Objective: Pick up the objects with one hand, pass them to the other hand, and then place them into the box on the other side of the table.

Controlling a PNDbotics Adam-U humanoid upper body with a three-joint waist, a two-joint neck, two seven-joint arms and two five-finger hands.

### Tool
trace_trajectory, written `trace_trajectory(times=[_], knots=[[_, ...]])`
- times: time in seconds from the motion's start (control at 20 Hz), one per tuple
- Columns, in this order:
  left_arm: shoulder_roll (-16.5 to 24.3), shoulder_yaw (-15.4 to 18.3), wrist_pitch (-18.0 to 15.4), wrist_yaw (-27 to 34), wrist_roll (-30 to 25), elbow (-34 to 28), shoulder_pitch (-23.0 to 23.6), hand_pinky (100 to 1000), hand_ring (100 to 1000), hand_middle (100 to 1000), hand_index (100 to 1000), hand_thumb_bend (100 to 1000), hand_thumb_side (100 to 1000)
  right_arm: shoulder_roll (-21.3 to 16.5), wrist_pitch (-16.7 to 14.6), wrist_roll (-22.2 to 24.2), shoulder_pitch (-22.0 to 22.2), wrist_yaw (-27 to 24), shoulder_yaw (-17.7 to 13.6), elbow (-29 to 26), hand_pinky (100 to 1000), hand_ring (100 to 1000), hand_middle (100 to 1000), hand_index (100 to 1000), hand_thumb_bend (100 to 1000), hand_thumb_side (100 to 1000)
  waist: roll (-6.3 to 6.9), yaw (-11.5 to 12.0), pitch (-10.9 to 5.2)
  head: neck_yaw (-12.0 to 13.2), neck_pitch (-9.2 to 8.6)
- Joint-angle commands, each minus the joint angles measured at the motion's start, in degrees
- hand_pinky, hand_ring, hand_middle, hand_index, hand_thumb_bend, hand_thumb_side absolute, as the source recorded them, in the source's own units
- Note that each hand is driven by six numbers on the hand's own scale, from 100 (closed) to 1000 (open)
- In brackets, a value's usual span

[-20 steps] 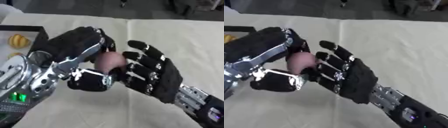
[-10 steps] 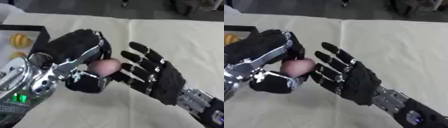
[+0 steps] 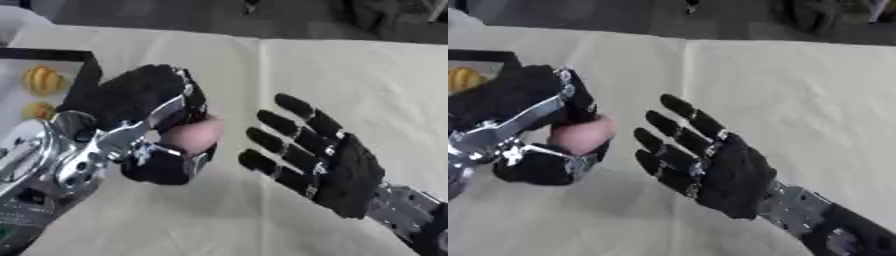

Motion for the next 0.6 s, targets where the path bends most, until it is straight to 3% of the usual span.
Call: trace_trajectory(times=[0.05,0.25,0.6], knots=[[2.9,2.6,5.0,-0.5,-2.5,-0.4,0.7,695,313,252,346,100,174,-3.0,0.2,-0.3,1.2,0.3,-0.7,-1.2,781,676,634,595,664,100,0.05,0.2,-1.85,0.2,-0.68],[7.2,7.7,5.9,1.8,0.7,-0.4,3.2,719,301,251,348,100,217,-4.8,0.8,-0.6,3.6,-0.9,-1.8,-1.2,777,675,628,602,648,100,-0.08,0.0,-1.81,0.9,-0.81],[14.5,16.0,8.2,7.7,6.7,-0.4,6.8,729,294,251,349,100,247,-6.3,4.3,-1.4,6.1,-3.9,-6.4,-1.2,777,671,620,599,643,100,-0.64,-1.1,-1.31,2.7,-1.77]])
